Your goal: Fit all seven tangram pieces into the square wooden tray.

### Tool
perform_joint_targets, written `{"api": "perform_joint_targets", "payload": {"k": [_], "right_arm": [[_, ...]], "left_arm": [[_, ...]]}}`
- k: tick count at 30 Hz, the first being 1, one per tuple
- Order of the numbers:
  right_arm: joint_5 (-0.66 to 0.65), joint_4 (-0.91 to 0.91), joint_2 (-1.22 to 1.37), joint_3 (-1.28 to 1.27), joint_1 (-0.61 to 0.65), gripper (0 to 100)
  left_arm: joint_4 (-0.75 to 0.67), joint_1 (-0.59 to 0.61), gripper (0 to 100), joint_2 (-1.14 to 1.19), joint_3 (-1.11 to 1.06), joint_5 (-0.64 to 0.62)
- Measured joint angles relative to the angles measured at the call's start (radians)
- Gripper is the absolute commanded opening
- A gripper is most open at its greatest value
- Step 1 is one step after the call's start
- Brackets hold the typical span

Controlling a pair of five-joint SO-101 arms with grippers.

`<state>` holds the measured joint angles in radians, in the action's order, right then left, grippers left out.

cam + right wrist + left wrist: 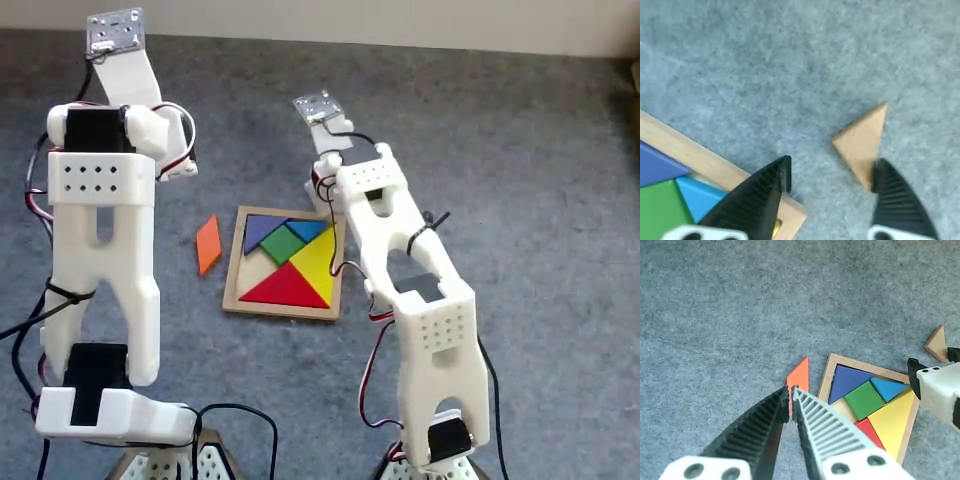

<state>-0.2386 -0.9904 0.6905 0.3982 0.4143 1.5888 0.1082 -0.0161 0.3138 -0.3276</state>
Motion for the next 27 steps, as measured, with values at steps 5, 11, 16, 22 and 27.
{"api": "perform_joint_targets", "payload": {"k": [5,11,16,22,27], "right_arm": [[0.000,0.052,0.005,0.000,0.000,16.6],[0.000,0.061,0.074,0.020,0.000,16.6],[0.000,0.061,0.084,0.032,-0.002,16.6],[0.000,0.060,0.094,0.057,-0.002,13.3],[0.002,0.061,0.100,0.072,-0.014,0.7]], "left_arm": [[0.000,0.000,3,0.000,-0.003,0.000],[0.000,0.000,3,0.000,-0.078,0.000],[0.000,0.003,3,0.000,-0.086,0.000],[0.000,0.008,3,0.000,-0.086,0.000],[0.000,0.008,3,0.000,-0.086,0.000]]}}
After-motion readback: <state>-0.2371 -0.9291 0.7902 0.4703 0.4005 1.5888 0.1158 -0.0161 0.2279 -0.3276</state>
